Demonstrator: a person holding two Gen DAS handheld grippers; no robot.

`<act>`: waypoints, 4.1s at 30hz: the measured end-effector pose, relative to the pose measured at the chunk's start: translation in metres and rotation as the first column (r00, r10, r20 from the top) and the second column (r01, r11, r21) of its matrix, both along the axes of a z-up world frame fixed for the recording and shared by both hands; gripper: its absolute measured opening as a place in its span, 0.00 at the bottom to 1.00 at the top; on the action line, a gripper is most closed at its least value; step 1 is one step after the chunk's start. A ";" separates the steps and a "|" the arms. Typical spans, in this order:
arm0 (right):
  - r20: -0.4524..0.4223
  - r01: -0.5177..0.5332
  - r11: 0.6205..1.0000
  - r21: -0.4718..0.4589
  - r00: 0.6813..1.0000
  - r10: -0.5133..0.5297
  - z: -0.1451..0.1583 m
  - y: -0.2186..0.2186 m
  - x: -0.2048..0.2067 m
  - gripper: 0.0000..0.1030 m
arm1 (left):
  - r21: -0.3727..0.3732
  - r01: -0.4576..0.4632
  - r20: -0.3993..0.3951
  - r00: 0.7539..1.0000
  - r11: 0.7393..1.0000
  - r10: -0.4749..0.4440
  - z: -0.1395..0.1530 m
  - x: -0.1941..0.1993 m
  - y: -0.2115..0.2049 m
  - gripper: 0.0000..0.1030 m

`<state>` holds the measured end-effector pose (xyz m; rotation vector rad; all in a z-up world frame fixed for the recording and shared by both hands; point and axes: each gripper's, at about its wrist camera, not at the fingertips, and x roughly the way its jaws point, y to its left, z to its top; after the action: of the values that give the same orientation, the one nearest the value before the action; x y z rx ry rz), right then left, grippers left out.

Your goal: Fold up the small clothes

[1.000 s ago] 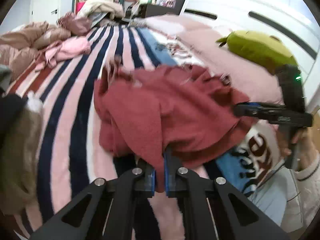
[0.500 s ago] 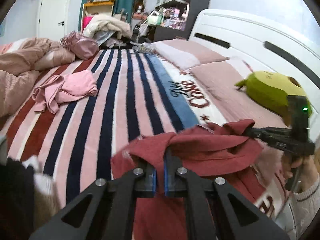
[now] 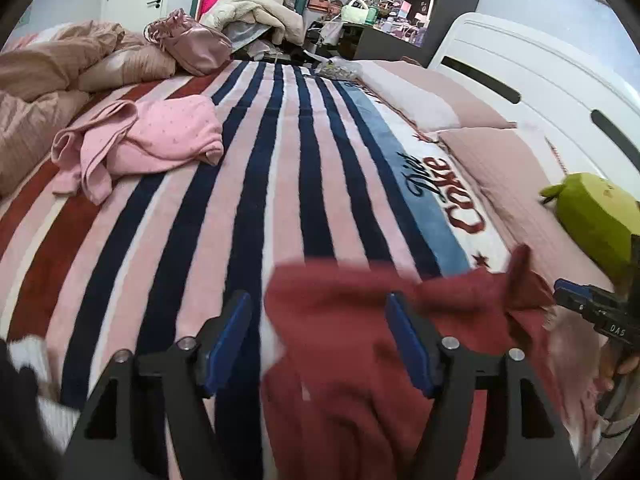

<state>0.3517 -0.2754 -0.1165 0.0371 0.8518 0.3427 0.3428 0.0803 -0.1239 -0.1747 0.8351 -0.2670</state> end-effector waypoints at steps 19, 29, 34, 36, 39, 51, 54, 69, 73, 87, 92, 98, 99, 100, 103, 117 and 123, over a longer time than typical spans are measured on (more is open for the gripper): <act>0.030 0.036 0.931 -0.363 0.999 -0.026 -0.042 0.041 -0.043 0.09 | 0.117 0.089 -0.027 0.996 0.989 -0.087 -0.037 -0.129 -0.017 0.10; 0.046 0.140 0.885 -0.445 0.990 -0.134 -0.035 0.005 -0.033 0.20 | 0.060 0.080 -0.052 0.996 0.995 -0.077 -0.040 -0.137 0.001 0.29; 0.059 0.004 0.961 -0.278 0.998 0.013 -0.006 0.020 -0.033 0.60 | 0.038 0.064 0.013 0.998 0.997 -0.064 -0.013 -0.114 0.008 0.54; 0.030 -0.054 0.966 -0.252 0.998 0.064 -0.009 0.034 -0.025 0.60 | 0.032 0.057 0.004 0.998 0.998 -0.058 -0.013 -0.098 0.007 0.54; 0.036 -0.080 0.924 -0.373 0.994 0.101 -0.027 0.063 -0.006 0.60 | 0.044 0.057 -0.021 0.998 0.997 -0.057 -0.022 -0.079 0.000 0.54; 0.096 0.234 0.837 -0.494 0.972 -0.215 -0.036 0.002 0.060 0.07 | 0.058 0.038 -0.055 0.998 0.998 -0.034 -0.039 -0.075 0.007 0.56; 0.084 0.210 0.914 -0.348 0.978 -0.193 -0.016 -0.010 0.041 0.11 | 0.017 0.049 -0.056 0.997 0.999 -0.048 -0.033 -0.086 0.014 0.65; -0.076 -0.055 0.997 -0.062 0.996 0.050 -0.030 0.009 -0.064 0.47 | -0.062 0.112 -0.132 0.984 0.992 -0.120 -0.061 -0.072 -0.016 0.26; -0.084 -0.046 0.998 -0.036 0.996 0.043 -0.033 0.004 -0.066 0.47 | -0.220 0.175 -0.108 0.973 0.960 -0.202 -0.059 -0.069 -0.013 0.12; 0.002 -0.163 0.985 0.053 0.987 0.164 -0.014 0.027 -0.139 0.02 | -0.334 0.038 -0.200 0.974 0.942 -0.110 -0.058 -0.180 0.034 0.78; 0.055 -0.226 0.971 0.083 0.974 0.222 -0.020 0.067 -0.163 0.02 | -0.416 0.034 -0.189 0.974 0.909 -0.123 -0.069 -0.193 0.005 0.86; 0.024 -0.272 0.960 0.070 0.962 0.271 -0.049 0.111 -0.164 0.02 | -0.454 -0.076 -0.155 0.988 0.888 0.006 -0.077 -0.170 -0.009 0.86; -0.002 -0.276 0.960 0.055 0.961 0.277 -0.058 0.116 -0.163 0.02 | -0.460 -0.092 -0.153 0.988 0.883 0.023 -0.077 -0.164 -0.008 0.85; -0.023 -0.280 0.959 0.051 0.959 0.281 -0.065 0.120 -0.162 0.02 | -0.459 -0.103 -0.147 0.988 0.882 0.039 -0.076 -0.158 -0.009 0.77; -0.049 -0.263 0.963 0.066 0.963 0.266 -0.083 0.122 -0.163 0.02 | -0.420 -0.106 -0.147 0.988 0.901 0.048 -0.074 -0.141 -0.018 0.39; 0.146 -0.015 0.982 0.190 0.989 -0.013 0.000 -0.022 -0.189 0.02 | 0.055 0.338 0.098 0.935 0.940 -0.342 0.004 -0.126 -0.161 0.20; 0.149 0.029 0.977 0.209 0.987 -0.061 -0.002 -0.061 -0.211 0.02 | 0.046 0.593 -0.059 0.805 0.804 -0.590 -0.037 -0.124 -0.241 0.29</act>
<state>0.1405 -0.3361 -0.1180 0.2200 0.6579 0.3851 0.2192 -0.1606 -0.1607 0.1515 0.9241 -0.8318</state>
